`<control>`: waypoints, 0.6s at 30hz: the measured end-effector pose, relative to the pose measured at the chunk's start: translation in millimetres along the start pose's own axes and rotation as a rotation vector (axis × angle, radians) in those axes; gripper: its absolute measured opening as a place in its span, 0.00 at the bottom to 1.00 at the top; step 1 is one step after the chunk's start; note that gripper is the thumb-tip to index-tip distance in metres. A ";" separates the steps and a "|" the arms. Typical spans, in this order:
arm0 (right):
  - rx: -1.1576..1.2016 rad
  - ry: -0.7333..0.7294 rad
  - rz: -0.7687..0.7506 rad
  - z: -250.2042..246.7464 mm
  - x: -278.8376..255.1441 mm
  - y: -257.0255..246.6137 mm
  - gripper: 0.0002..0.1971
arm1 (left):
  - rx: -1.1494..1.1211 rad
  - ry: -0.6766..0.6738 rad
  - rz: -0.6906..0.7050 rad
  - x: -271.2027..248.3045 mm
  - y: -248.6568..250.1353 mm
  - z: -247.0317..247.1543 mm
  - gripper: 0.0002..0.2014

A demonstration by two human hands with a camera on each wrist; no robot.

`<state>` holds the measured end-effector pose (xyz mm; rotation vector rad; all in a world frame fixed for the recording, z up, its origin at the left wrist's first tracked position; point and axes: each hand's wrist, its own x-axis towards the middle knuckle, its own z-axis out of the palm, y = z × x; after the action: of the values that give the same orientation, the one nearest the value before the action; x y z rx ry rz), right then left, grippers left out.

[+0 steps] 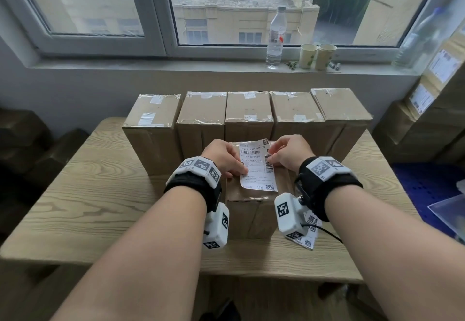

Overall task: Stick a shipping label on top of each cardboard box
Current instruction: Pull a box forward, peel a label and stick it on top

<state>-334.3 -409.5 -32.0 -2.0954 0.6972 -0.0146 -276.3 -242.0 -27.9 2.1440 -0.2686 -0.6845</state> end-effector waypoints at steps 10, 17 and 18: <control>-0.104 -0.010 -0.024 0.8 2.5 -1.9 0.09 | 0.156 0.023 -0.012 6.2 4.8 4.0 0.18; -0.282 0.003 -0.051 3.6 4.6 -7.6 0.12 | 0.356 -0.018 -0.089 17.5 11.3 -0.3 0.19; -0.326 0.007 -0.047 2.4 5.3 -8.6 0.12 | 0.382 -0.017 -0.110 18.2 11.9 -2.2 0.20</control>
<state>-325.1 -406.5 -28.1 -2.4237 0.6909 0.0707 -259.4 -255.5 -24.3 2.5326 -0.3127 -0.7622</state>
